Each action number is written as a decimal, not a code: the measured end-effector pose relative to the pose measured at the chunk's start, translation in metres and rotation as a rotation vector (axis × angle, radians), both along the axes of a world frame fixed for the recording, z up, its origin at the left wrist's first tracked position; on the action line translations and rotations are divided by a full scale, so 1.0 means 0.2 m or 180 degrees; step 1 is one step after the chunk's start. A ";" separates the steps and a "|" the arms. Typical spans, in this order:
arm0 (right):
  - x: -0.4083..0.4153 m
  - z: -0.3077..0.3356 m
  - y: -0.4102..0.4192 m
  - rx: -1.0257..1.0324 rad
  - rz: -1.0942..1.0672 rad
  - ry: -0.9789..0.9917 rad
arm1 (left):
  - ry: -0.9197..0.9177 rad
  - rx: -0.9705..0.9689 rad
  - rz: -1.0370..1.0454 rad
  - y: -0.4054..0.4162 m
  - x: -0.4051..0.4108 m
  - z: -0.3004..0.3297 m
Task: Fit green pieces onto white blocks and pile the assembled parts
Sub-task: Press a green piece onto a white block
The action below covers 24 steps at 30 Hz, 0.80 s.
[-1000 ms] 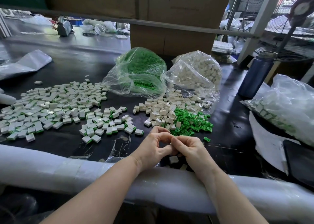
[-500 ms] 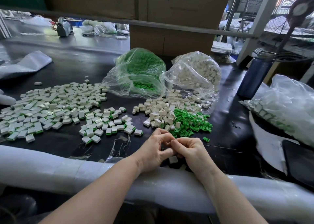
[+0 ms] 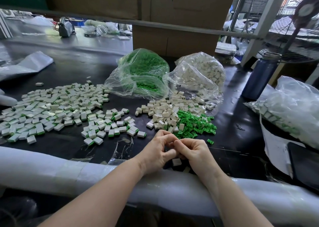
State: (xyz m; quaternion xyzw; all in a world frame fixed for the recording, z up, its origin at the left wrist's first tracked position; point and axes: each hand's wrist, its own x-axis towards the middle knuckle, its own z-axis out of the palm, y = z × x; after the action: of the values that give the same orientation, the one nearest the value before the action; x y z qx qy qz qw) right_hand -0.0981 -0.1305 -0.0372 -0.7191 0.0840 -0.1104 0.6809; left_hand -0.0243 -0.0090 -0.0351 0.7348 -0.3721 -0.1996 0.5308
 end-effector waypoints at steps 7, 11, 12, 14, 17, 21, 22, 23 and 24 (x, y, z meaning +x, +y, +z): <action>0.01 -0.01 -0.02 -0.0295 -0.0533 -0.0211 | -0.0129 0.0004 0.0371 0.02 0.02 -0.01; 0.00 -0.01 -0.02 -0.0603 -0.0651 -0.0282 | -0.0157 0.0072 0.0382 0.01 0.02 -0.02; 0.00 -0.01 -0.02 -0.0640 -0.0654 -0.0278 | -0.0158 0.0078 0.0389 0.01 0.02 -0.02; 0.00 -0.01 -0.02 -0.0754 -0.0643 -0.0240 | -0.0172 0.0098 0.0405 0.01 0.02 -0.02; 0.01 -0.02 -0.02 -0.0985 -0.0721 -0.0171 | -0.0189 0.0128 0.0399 0.01 0.02 -0.01; 0.01 -0.02 -0.02 -0.1056 -0.0722 -0.0118 | -0.0234 0.0104 0.0426 0.01 0.02 -0.01; 0.01 -0.02 -0.02 -0.1054 -0.0743 -0.0139 | -0.0231 0.0100 0.0460 0.01 0.02 -0.01; 0.01 -0.01 -0.02 -0.1069 -0.0795 -0.0173 | -0.0174 0.0073 0.0516 0.01 0.02 -0.01; 0.01 -0.01 -0.02 -0.1091 -0.0879 -0.0204 | -0.0082 0.0030 0.0606 0.01 0.02 -0.01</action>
State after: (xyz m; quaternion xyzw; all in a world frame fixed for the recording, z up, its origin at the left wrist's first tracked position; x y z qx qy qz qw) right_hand -0.0958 -0.1348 -0.0400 -0.8022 0.1400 -0.2380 0.5294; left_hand -0.0211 -0.0062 -0.0366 0.7718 -0.3064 -0.1405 0.5391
